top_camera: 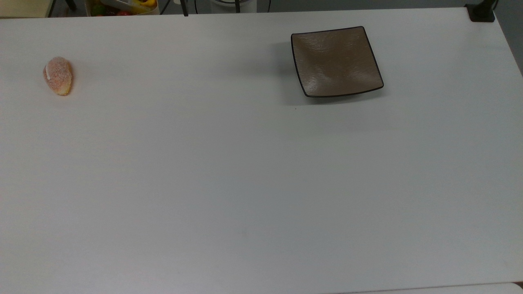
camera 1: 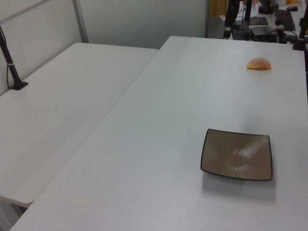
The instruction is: Bread is placed on a ceramic plate
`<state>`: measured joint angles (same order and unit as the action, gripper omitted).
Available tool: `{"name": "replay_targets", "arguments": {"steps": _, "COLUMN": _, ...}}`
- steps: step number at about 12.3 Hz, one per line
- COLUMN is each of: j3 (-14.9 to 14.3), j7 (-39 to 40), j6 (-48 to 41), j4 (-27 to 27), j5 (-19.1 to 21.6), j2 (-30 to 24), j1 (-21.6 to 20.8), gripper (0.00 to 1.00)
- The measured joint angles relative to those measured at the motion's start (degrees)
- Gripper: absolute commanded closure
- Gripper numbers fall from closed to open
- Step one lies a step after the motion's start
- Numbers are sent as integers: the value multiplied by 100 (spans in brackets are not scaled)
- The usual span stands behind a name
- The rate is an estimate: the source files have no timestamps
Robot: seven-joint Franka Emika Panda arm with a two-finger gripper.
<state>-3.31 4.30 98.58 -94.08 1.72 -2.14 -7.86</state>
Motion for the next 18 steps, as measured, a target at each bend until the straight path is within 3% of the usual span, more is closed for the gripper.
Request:
{"name": "replay_targets", "arguments": {"steps": 12, "j3": 28, "j7": 6, "j6": -10, "j4": -3, "j5": 0, "j2": 1, "j1": -8, "gripper": 0}}
{"name": "replay_targets", "arguments": {"steps": 16, "j3": 24, "j7": 594, "j6": -52, "j4": -70, "j5": -2, "j2": 1, "j1": 22, "gripper": 0}}
{"name": "replay_targets", "arguments": {"steps": 18, "j3": 13, "j7": 1448, "j6": -328, "j4": -121, "j5": -3, "j2": 1, "j1": 146, "gripper": 0}}
